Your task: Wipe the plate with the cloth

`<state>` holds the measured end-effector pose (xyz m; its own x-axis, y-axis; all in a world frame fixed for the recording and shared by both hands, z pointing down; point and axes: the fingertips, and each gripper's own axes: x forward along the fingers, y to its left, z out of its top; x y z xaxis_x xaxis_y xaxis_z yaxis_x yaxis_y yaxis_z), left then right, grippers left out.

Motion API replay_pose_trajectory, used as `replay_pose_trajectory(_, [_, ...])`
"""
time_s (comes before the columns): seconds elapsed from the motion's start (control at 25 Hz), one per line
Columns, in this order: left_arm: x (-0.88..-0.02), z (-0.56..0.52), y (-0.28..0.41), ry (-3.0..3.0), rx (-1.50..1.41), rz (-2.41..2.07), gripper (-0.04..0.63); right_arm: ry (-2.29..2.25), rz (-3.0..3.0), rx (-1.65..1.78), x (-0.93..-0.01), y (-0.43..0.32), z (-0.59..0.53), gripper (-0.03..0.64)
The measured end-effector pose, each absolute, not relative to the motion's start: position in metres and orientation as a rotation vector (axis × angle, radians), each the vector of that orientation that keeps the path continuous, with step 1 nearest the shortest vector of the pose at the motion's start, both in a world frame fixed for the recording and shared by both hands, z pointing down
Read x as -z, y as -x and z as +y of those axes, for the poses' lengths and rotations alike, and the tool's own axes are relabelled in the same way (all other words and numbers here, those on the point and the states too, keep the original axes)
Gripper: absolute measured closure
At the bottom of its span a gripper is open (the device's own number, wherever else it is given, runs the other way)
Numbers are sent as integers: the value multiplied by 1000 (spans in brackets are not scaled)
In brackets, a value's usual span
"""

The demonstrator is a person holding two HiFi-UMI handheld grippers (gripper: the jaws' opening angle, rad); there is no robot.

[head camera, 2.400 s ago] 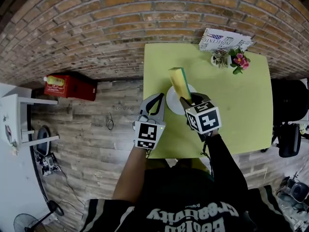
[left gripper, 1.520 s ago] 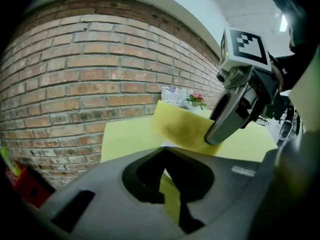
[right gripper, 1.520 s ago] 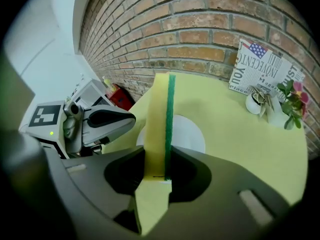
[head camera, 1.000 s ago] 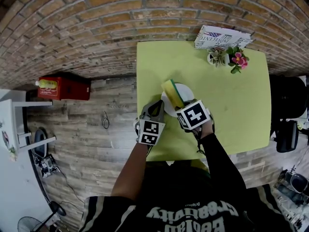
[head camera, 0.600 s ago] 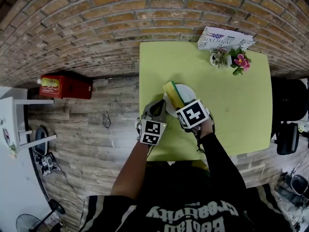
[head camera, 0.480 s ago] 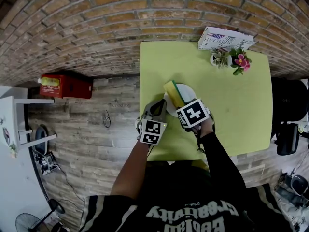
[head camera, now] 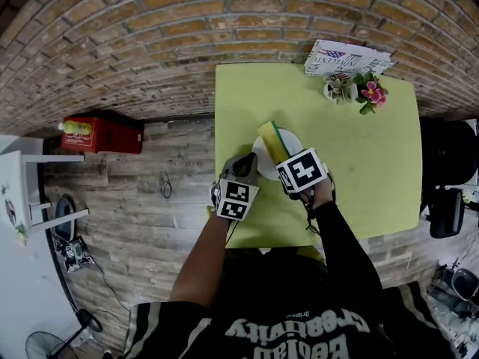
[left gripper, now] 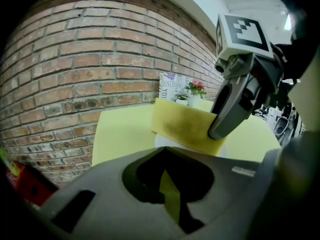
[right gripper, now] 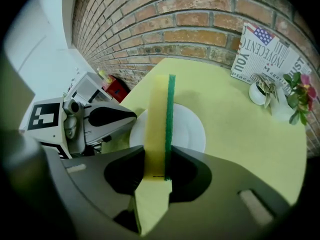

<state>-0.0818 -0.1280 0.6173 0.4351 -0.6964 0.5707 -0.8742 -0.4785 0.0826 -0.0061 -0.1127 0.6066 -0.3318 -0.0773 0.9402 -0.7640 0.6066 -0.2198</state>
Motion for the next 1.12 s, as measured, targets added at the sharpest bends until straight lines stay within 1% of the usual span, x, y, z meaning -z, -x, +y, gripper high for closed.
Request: replay_pose_trajectory(1.12, [-614,-126,82,-2336,-679,-1329,589,-830,-1719,-869,-604,-66,-119,491])
